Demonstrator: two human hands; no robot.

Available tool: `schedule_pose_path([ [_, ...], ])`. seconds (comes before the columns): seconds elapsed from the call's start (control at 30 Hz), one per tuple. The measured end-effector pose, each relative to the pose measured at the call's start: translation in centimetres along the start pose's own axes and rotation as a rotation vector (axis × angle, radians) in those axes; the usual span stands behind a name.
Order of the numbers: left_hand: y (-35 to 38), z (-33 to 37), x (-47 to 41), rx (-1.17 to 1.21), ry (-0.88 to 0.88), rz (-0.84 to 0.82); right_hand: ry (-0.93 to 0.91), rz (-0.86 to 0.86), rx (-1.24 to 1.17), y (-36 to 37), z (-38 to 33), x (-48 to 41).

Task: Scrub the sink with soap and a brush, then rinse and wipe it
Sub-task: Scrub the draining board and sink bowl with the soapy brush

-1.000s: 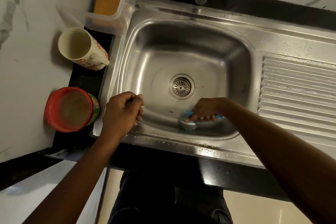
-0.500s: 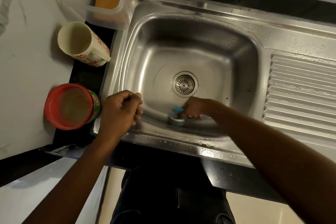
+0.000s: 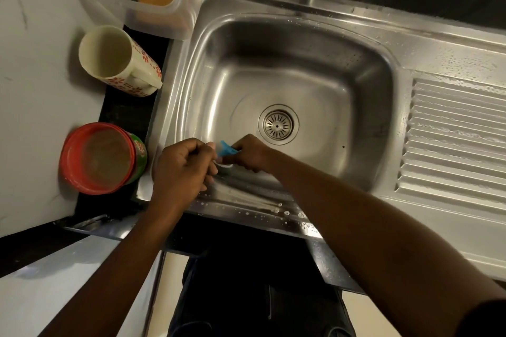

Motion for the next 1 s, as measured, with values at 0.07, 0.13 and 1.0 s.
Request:
schedule_pose_path([
  [0.07, 0.1, 0.1, 0.0, -0.009, -0.004, 0.0, -0.074, 0.095, 0.08, 0.5, -0.6, -0.7],
  [0.13, 0.2, 0.2, -0.1, -0.014, 0.002, 0.0, -0.109, 0.124, 0.206, 0.0, 0.2, -0.6],
  [1.0, 0.6, 0.3, 0.1, 0.013, 0.019, 0.006, -0.22, 0.084, 0.717, -3.7, 2.6, 2.9],
])
Point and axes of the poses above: each hand's wrist, its own x-axis away from the middle knuckle, its own y-axis out of the palm, z = x × y, the point moved 6 cm from there along -x, towards the middle knuckle, and after that the axes turned 3 degrees about y, right-handed, at the moved point
